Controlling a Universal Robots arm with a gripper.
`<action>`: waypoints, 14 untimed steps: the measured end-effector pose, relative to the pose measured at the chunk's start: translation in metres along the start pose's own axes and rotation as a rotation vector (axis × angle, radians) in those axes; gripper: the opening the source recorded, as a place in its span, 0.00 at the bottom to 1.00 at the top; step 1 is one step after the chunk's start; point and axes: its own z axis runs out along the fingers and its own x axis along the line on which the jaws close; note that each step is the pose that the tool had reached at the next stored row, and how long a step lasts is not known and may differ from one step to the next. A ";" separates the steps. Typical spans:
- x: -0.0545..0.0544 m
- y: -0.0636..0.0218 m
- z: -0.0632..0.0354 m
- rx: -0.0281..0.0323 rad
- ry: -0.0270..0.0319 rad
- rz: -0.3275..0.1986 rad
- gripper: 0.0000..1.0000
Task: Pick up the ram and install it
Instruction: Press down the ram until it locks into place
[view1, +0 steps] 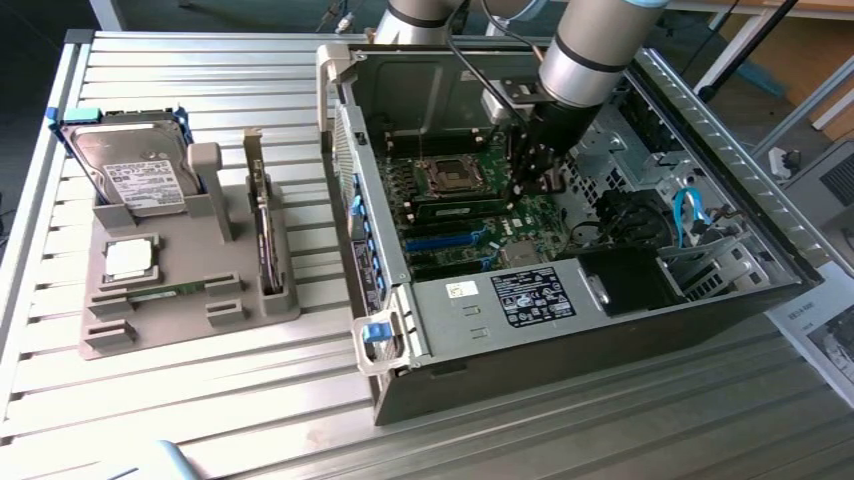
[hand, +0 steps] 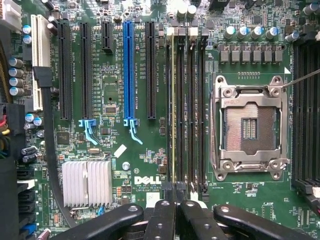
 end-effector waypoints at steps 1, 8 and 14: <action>0.000 0.0000 -0.0015 0.0000 0.0001 0.000 0.10; 0.000 0.0001 -0.0087 0.0001 -0.0001 0.000 0.10; 0.000 0.0095 -0.0085 0.0000 0.0000 0.000 0.10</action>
